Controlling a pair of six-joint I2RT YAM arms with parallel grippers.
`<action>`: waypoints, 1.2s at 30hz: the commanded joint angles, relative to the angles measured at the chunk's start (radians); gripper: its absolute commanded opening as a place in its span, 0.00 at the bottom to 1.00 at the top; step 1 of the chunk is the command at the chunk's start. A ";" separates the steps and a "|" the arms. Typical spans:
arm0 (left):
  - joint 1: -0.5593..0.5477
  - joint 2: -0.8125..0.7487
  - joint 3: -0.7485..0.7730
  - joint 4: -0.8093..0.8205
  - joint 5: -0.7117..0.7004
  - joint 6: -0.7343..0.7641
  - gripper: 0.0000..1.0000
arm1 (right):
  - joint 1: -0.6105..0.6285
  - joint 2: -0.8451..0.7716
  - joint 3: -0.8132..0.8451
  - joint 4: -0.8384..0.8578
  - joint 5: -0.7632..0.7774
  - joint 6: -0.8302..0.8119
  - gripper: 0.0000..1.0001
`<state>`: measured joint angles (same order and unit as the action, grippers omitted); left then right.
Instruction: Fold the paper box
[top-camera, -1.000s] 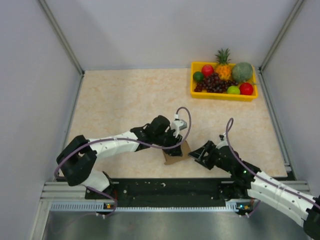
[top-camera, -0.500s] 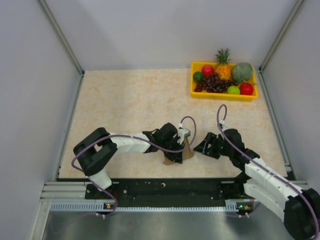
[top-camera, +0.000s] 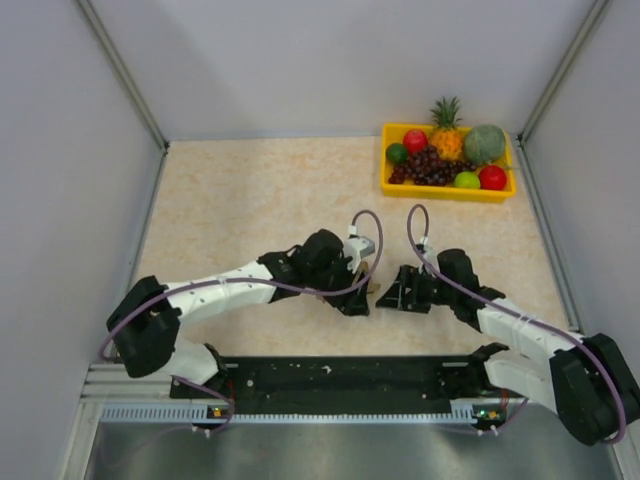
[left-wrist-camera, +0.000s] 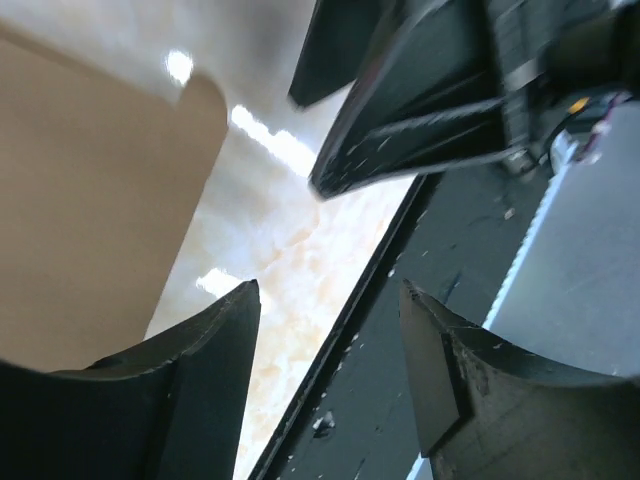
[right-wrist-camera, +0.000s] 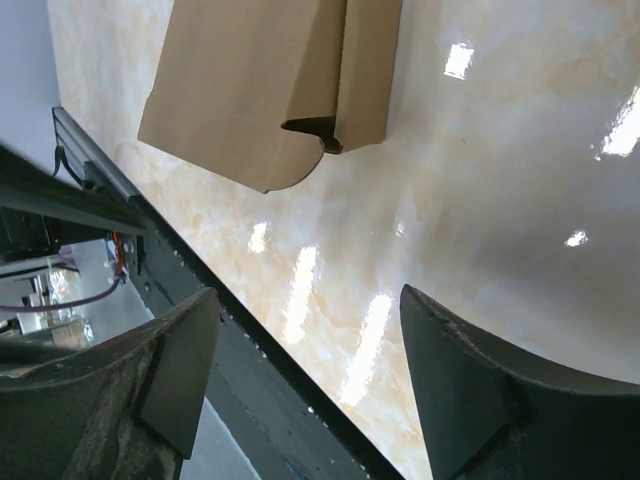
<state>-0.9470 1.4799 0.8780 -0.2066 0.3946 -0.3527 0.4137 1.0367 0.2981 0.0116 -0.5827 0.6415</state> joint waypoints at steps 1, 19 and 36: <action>0.057 -0.098 0.127 -0.089 -0.004 0.034 0.65 | -0.007 0.008 0.056 0.072 -0.022 -0.014 0.74; 0.215 0.131 0.127 0.024 0.158 0.081 0.26 | -0.010 0.128 0.107 0.149 0.101 0.228 0.81; 0.208 0.209 0.007 0.153 0.016 0.047 0.20 | 0.025 0.350 0.220 0.177 0.118 -0.084 0.77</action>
<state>-0.7403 1.6932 0.9119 -0.0952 0.4553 -0.3138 0.4259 1.3827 0.4553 0.2146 -0.5316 0.7254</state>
